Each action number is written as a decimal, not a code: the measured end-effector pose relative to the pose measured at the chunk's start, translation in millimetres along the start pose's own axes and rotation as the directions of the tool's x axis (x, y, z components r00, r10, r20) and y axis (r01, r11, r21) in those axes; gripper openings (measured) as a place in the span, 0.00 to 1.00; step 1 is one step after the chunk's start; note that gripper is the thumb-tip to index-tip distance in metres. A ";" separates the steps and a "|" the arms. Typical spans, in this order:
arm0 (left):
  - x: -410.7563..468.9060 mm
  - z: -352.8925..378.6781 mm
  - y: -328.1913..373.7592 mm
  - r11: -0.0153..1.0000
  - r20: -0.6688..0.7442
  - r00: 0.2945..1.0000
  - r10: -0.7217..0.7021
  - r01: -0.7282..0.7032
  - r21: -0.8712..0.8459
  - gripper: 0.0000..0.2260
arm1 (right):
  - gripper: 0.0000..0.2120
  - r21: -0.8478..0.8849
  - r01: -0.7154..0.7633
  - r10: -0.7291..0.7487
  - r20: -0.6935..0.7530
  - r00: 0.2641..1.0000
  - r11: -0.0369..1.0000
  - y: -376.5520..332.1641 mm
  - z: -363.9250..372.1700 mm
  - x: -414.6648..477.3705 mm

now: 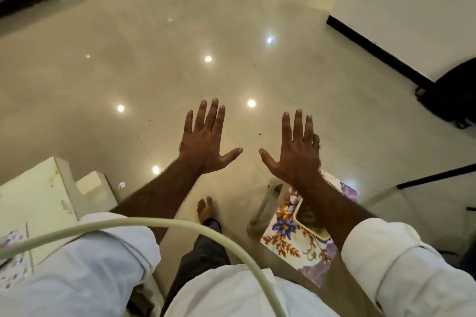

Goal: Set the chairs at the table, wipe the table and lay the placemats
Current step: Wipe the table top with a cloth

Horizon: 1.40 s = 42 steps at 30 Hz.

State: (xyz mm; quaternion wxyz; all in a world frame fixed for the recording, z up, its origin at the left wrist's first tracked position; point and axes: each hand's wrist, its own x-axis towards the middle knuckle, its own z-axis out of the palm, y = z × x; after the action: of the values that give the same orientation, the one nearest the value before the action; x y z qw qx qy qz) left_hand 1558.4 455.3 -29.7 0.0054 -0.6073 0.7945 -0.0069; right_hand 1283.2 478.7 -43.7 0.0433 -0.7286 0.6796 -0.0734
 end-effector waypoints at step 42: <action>737.6 -23.4 402.7 0.323 0.002 0.323 0.947 -0.946 -0.031 0.57 | 0.57 0.055 -0.955 0.934 -0.230 0.273 0.293 394.5 -84.4 349.3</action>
State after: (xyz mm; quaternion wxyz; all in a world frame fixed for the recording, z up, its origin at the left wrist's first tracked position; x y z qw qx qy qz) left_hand 975.9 -150.7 -13.5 0.0092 -0.0316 0.9994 0.0132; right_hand 903.9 105.0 -7.9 -0.0307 -0.1715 0.9814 -0.0806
